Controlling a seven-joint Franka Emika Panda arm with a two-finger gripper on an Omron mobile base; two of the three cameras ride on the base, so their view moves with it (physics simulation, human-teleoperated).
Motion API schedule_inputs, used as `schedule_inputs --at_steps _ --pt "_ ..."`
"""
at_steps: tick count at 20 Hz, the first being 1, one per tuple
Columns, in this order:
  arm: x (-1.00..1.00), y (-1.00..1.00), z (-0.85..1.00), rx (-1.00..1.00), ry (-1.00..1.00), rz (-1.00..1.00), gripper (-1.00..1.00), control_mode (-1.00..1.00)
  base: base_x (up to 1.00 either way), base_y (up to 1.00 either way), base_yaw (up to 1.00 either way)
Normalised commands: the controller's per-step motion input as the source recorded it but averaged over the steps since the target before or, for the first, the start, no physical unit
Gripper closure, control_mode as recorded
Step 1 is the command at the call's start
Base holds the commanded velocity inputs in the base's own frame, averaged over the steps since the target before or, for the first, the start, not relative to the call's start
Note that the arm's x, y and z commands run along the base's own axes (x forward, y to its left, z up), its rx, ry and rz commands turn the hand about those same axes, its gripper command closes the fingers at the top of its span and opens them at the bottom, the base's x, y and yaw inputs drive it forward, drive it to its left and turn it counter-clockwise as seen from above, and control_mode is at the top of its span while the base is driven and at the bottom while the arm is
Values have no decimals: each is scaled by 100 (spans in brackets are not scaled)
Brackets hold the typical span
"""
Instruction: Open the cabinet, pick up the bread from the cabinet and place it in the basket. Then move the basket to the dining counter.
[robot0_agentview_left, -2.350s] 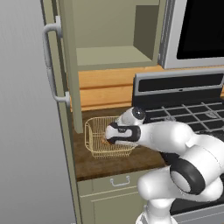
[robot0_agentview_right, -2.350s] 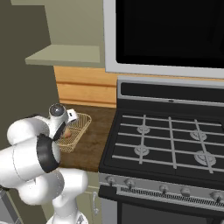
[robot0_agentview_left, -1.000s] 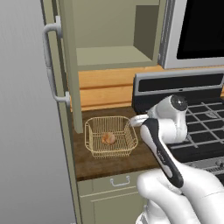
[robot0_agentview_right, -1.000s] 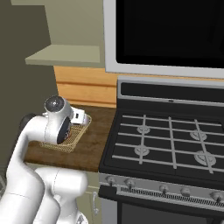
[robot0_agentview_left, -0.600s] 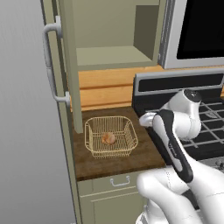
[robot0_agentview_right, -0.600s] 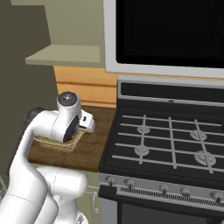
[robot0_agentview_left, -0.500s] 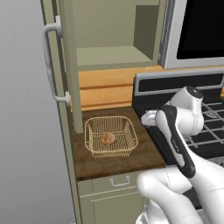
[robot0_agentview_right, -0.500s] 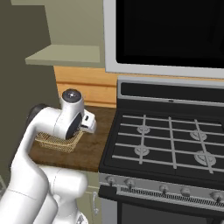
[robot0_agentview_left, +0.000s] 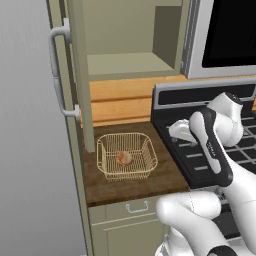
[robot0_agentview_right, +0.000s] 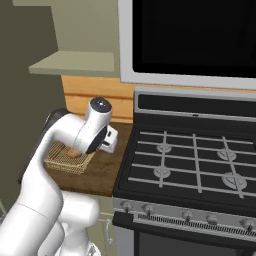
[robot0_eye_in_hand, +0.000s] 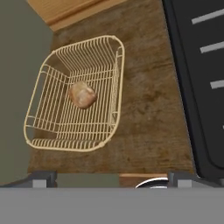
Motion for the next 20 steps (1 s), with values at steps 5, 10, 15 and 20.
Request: schedule_inputs --at_steps 5,10,15,20 --pt "4 10 -32 0 1 0 -100 -100 0 0 0" --pt "19 31 -27 1 3 0 -100 -100 0 0 0" --pt "35 29 -27 6 0 0 -100 -100 0 0 0" --pt "45 2 -25 2 4 0 -100 -100 0 0 0"
